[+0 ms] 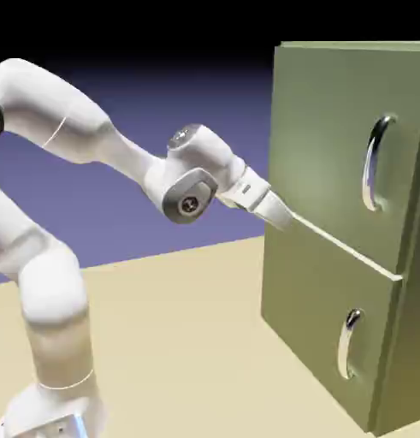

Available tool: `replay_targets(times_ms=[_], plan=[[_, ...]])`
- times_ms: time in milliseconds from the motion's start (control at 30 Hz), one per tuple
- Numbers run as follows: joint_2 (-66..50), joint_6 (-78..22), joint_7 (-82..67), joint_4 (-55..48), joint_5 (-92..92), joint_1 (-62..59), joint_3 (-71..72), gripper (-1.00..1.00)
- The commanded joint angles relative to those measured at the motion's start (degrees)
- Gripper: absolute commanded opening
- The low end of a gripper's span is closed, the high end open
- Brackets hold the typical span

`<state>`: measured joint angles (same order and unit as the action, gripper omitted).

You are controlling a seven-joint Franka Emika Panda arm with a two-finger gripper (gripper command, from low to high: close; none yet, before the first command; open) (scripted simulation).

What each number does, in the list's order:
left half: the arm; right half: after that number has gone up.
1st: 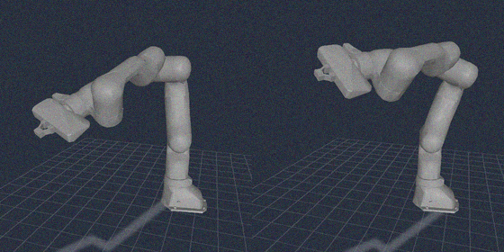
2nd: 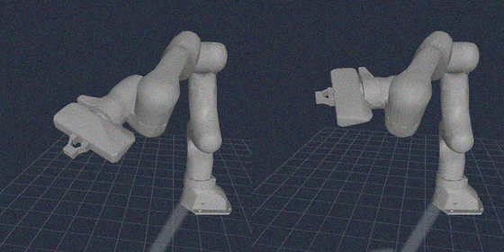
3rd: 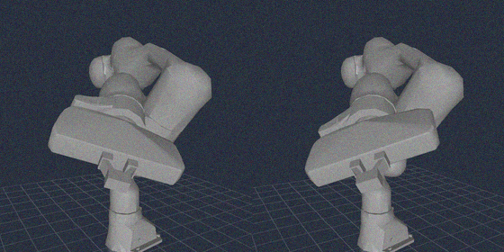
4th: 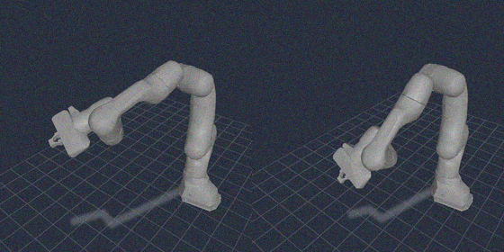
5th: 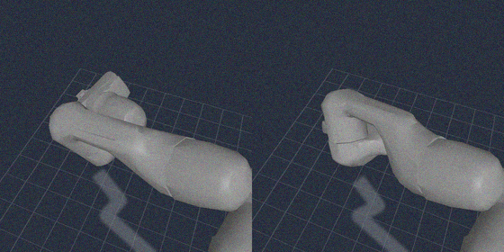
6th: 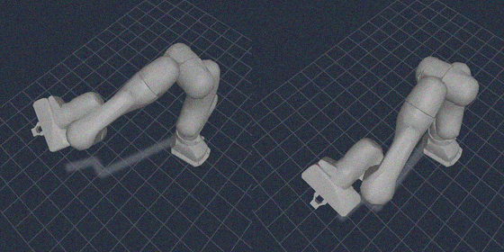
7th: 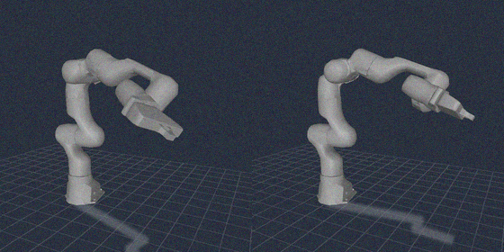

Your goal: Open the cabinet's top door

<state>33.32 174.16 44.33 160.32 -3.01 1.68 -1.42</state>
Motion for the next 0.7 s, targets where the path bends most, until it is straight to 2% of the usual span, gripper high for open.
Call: replay_targets(times_ms=[0, 667], plan=[[0.6, 0.1, 1.6, -0.6, -2.5, 0.8, -1.2, 0.00], [11.6, 2.6, 32.7, -11.9, -52.3, 17.2, -24.7, 0.00]])
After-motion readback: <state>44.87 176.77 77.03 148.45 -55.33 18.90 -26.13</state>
